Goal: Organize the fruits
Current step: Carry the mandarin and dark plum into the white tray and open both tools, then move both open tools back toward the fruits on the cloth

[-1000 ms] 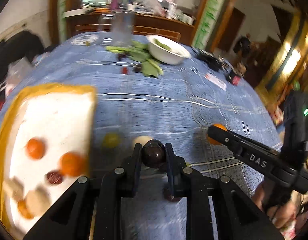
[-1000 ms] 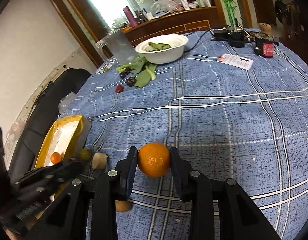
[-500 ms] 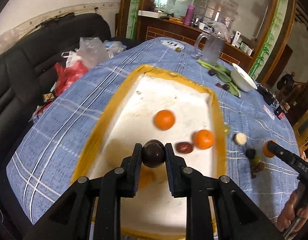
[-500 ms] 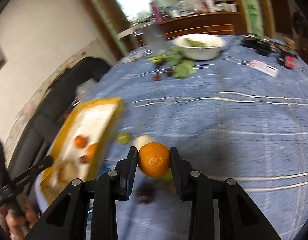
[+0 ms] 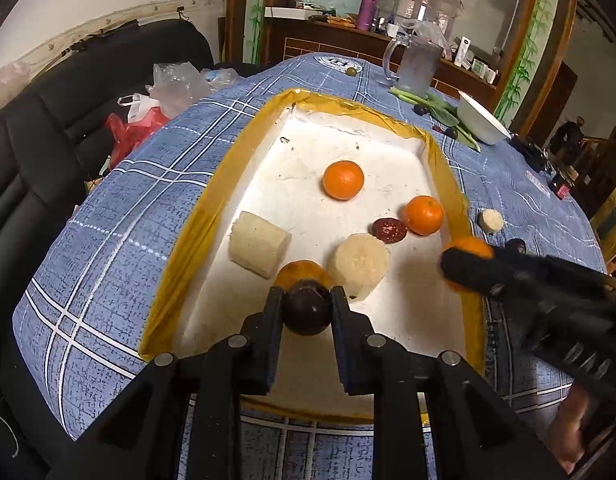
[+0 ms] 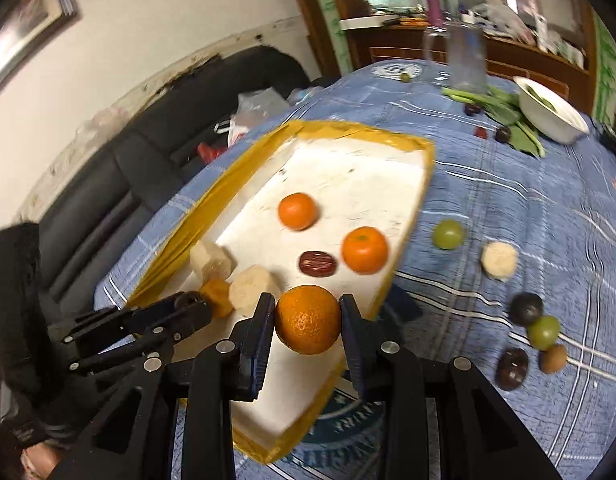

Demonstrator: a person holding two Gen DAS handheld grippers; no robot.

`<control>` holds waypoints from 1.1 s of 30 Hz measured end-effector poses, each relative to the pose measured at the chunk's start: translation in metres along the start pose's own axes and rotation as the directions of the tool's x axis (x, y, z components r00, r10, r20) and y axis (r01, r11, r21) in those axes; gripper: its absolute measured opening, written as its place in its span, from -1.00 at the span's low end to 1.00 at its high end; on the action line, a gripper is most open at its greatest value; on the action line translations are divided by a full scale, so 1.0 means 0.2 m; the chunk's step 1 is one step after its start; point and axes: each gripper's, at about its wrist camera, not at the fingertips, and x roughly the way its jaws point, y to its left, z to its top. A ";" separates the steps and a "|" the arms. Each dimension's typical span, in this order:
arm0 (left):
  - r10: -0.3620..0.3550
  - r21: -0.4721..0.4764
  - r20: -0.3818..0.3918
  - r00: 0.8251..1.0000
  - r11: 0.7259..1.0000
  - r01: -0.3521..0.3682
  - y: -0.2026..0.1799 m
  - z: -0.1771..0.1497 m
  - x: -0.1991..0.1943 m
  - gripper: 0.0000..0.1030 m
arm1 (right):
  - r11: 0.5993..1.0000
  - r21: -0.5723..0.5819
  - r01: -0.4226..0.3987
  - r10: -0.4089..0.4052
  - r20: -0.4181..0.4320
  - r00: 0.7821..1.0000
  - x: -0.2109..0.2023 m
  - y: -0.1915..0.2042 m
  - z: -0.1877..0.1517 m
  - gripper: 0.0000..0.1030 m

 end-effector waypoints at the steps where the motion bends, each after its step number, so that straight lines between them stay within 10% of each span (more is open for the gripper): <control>1: -0.004 -0.011 0.000 1.000 1.000 0.004 0.01 0.00 0.00 -0.57 | 1.000 -0.022 0.014 -0.014 -0.007 1.000 0.02 0.03 0.00 -0.30; 33: 0.107 0.026 0.105 0.989 0.994 -0.110 -0.02 0.01 -0.15 0.42 | 0.996 -0.024 0.090 -0.089 0.028 0.996 -0.04 0.04 -0.06 -0.03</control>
